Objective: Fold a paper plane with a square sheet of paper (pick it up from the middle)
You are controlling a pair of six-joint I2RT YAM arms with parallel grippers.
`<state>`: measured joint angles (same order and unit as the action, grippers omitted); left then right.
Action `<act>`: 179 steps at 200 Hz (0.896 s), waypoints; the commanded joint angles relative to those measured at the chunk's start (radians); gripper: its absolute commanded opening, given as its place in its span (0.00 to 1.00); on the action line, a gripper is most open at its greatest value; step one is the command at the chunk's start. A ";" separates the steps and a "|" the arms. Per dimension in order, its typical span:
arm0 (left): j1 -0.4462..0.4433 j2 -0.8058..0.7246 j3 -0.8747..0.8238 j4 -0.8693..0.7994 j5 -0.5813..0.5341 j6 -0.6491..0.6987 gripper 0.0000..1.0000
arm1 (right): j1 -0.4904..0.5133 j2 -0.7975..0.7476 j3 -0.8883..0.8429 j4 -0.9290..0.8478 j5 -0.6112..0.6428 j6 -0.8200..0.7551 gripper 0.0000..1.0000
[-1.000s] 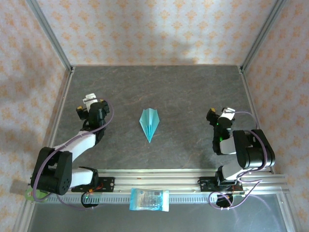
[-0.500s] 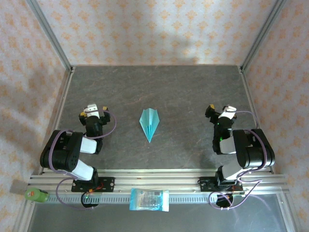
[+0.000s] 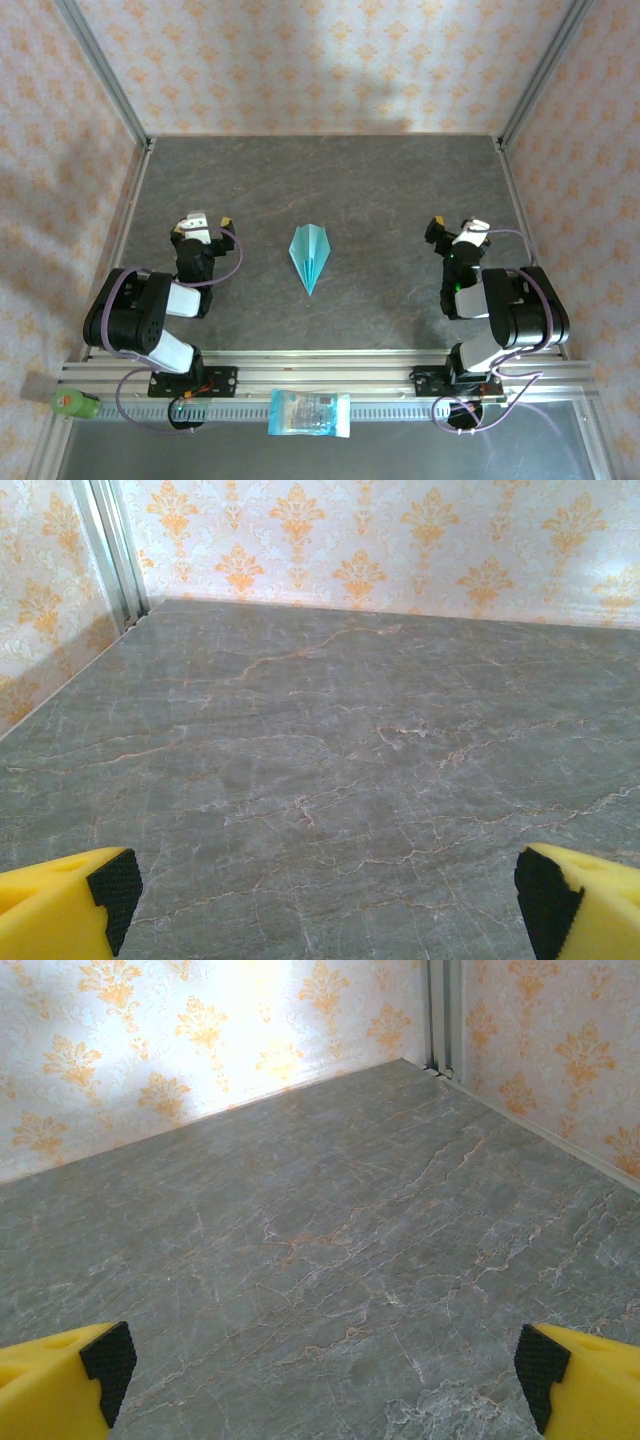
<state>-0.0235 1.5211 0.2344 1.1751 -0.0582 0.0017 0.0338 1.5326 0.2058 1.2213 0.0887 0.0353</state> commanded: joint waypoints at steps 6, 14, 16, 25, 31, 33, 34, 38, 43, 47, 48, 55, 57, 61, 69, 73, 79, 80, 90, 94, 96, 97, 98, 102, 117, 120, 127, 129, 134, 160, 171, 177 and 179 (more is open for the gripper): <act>0.007 -0.002 0.016 0.035 0.022 0.013 0.99 | 0.005 -0.008 0.015 0.042 0.008 -0.006 1.00; 0.006 -0.003 0.016 0.035 0.022 0.013 0.99 | 0.005 -0.008 0.016 0.042 0.008 -0.006 1.00; 0.007 -0.003 0.016 0.035 0.021 0.013 0.99 | 0.005 -0.007 0.015 0.042 0.009 -0.006 1.00; 0.007 -0.002 0.016 0.035 0.023 0.012 0.99 | 0.005 -0.008 0.015 0.042 0.008 -0.006 1.00; 0.007 -0.002 0.016 0.035 0.021 0.012 0.99 | 0.005 -0.008 0.014 0.041 0.008 -0.007 1.00; 0.007 -0.002 0.016 0.035 0.022 0.012 0.99 | 0.005 -0.007 0.015 0.042 0.008 -0.007 1.00; 0.007 -0.002 0.016 0.035 0.022 0.012 0.99 | 0.005 -0.007 0.016 0.041 0.008 -0.007 1.00; 0.007 -0.002 0.016 0.035 0.022 0.012 0.99 | 0.006 -0.007 0.016 0.042 0.008 -0.006 1.00; 0.007 -0.003 0.017 0.035 0.022 0.013 0.99 | 0.005 -0.008 0.015 0.042 0.009 -0.006 1.00; 0.007 -0.003 0.017 0.035 0.022 0.013 0.99 | 0.005 -0.007 0.015 0.042 0.009 -0.007 1.00; 0.007 -0.003 0.017 0.034 0.022 0.013 0.99 | 0.005 -0.007 0.014 0.042 0.008 -0.007 1.00; 0.007 -0.003 0.016 0.035 0.021 0.012 0.99 | 0.005 -0.007 0.016 0.041 0.009 -0.006 1.00; 0.007 -0.003 0.016 0.035 0.021 0.013 0.99 | 0.005 -0.008 0.016 0.042 0.009 -0.006 1.00; 0.007 -0.002 0.017 0.035 0.021 0.013 0.99 | 0.005 -0.007 0.016 0.041 0.008 -0.006 1.00; 0.008 -0.002 0.016 0.035 0.022 0.013 0.99 | 0.006 -0.008 0.016 0.042 0.009 -0.006 1.00; 0.007 -0.002 0.015 0.035 0.023 0.014 0.99 | 0.005 -0.007 0.016 0.041 0.008 -0.006 1.00; 0.007 -0.002 0.016 0.035 0.022 0.012 0.99 | 0.005 -0.006 0.015 0.042 0.008 -0.006 1.00; 0.007 -0.002 0.016 0.035 0.022 0.013 0.99 | 0.005 -0.007 0.016 0.042 0.008 -0.006 1.00; 0.008 -0.002 0.016 0.035 0.021 0.014 0.99 | 0.005 -0.007 0.015 0.042 0.009 -0.007 1.00; 0.007 -0.002 0.017 0.035 0.022 0.012 0.99 | 0.005 -0.008 0.016 0.042 0.008 -0.007 1.00; 0.007 -0.002 0.016 0.035 0.022 0.012 0.99 | 0.005 -0.008 0.015 0.041 0.008 -0.006 1.00; 0.007 -0.003 0.017 0.035 0.021 0.012 0.99 | 0.005 -0.008 0.015 0.041 0.008 -0.006 1.00; 0.007 -0.003 0.016 0.035 0.022 0.012 0.99 | 0.005 -0.008 0.015 0.041 0.008 -0.006 1.00; 0.006 -0.003 0.016 0.035 0.023 0.012 0.99 | 0.006 -0.007 0.016 0.041 0.008 -0.007 1.00; 0.007 -0.002 0.016 0.035 0.022 0.012 0.99 | 0.006 -0.006 0.017 0.040 0.008 -0.008 1.00; 0.007 -0.002 0.016 0.035 0.022 0.013 0.99 | 0.008 -0.007 0.017 0.040 0.009 -0.008 1.00; 0.007 -0.002 0.016 0.035 0.022 0.013 0.99 | 0.006 -0.007 0.017 0.040 0.010 -0.009 1.00; 0.007 -0.002 0.016 0.035 0.022 0.013 0.99 | 0.008 -0.006 0.017 0.040 0.010 -0.009 1.00; 0.006 -0.002 0.016 0.035 0.021 0.012 0.99 | 0.009 -0.006 0.017 0.041 0.005 -0.011 1.00; 0.007 -0.003 0.016 0.034 0.023 0.012 0.99 | 0.011 -0.003 0.024 0.027 -0.050 -0.035 1.00; 0.007 -0.003 0.016 0.035 0.022 0.012 0.99 | 0.010 -0.006 0.023 0.027 -0.049 -0.037 1.00; 0.007 -0.002 0.016 0.036 0.021 0.013 0.99 | 0.009 -0.005 0.024 0.026 -0.049 -0.036 1.00; 0.007 -0.002 0.016 0.035 0.022 0.013 0.99 | 0.010 -0.005 0.024 0.028 -0.050 -0.037 1.00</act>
<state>-0.0235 1.5211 0.2344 1.1755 -0.0559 0.0017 0.0387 1.5326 0.2111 1.2205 0.0559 0.0219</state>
